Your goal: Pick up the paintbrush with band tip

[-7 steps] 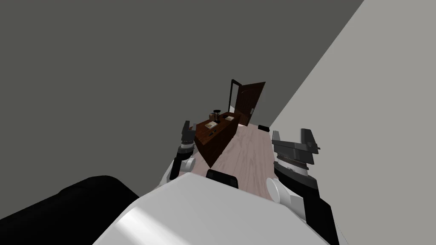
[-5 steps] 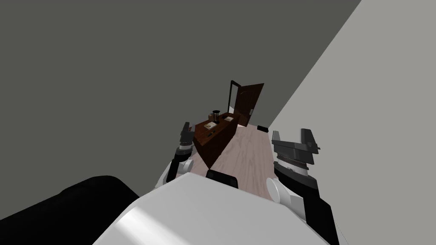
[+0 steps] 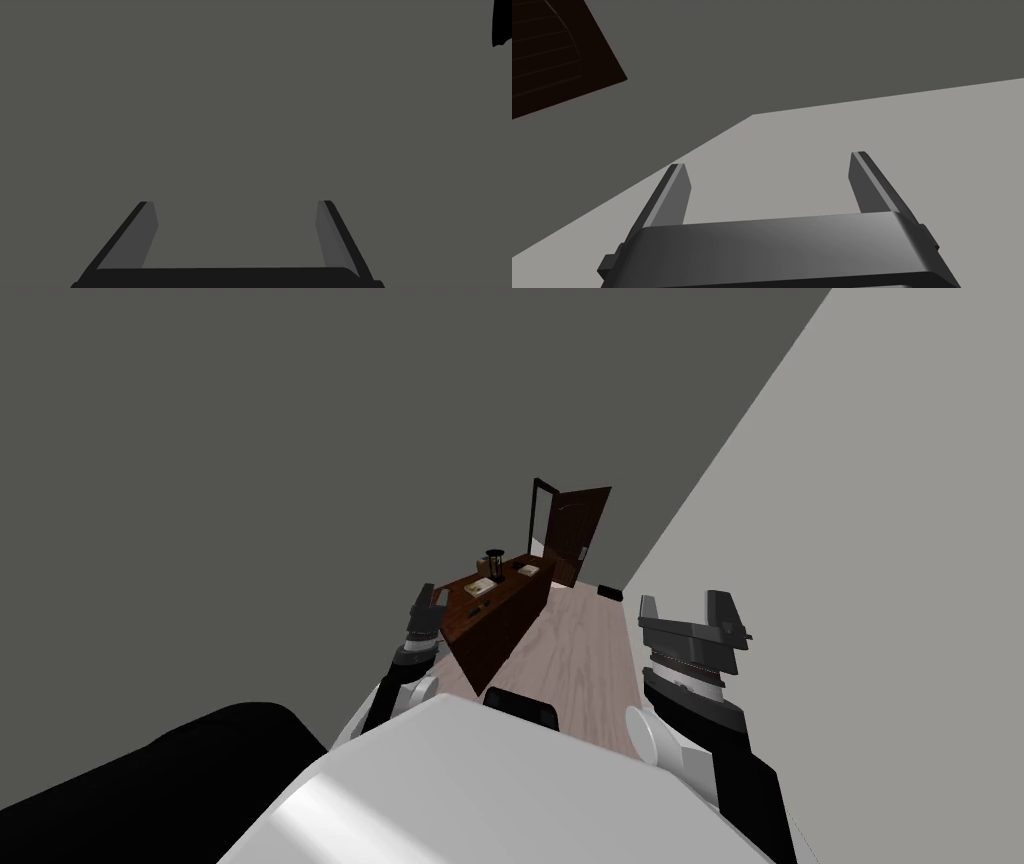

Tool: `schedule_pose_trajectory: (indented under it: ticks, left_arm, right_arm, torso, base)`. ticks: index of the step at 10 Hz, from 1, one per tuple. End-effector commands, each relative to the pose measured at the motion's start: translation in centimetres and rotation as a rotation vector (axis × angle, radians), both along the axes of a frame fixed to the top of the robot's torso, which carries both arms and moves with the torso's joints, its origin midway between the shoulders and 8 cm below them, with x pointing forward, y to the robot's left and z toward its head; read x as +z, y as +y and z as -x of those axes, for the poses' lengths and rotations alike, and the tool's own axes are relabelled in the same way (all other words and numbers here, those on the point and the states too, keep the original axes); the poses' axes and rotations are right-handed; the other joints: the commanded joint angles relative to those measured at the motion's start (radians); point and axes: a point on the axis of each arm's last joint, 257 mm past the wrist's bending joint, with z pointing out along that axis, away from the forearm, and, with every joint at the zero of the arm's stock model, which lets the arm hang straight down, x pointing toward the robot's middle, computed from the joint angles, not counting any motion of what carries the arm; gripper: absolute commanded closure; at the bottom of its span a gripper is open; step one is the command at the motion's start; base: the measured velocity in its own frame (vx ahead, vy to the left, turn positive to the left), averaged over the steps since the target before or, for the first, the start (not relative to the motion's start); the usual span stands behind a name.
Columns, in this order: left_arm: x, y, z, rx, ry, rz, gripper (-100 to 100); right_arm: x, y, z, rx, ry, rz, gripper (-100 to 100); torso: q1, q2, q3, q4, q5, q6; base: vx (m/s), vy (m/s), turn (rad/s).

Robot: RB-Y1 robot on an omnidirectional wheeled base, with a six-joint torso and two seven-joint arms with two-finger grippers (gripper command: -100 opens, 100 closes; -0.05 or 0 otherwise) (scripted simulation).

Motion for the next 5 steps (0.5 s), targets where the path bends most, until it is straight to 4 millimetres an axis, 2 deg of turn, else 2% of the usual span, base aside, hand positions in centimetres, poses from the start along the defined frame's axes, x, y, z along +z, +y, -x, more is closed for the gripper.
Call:
schedule_pose_trajectory:
  ticks: [1,5]
  left_arm:
    - [-0.7,0.6,0.5,0.012,0.019,0.002,-100]
    - [-2.9,4.0,2.7,0.075,0.104,0.033,-100]
  right_arm:
    - [0.0,0.0,0.0,0.0,0.0,0.0,0]
    - [0.0,0.0,0.0,0.0,0.0,0.0,0]
  torso:
    - [0.0,0.0,0.0,0.0,0.0,0.0]
    - [0.007,0.004,0.002,0.001,0.001,0.0]
  base:
    - [0.128,-0.119,-0.006]
    - [0.142,-0.107,-0.053]
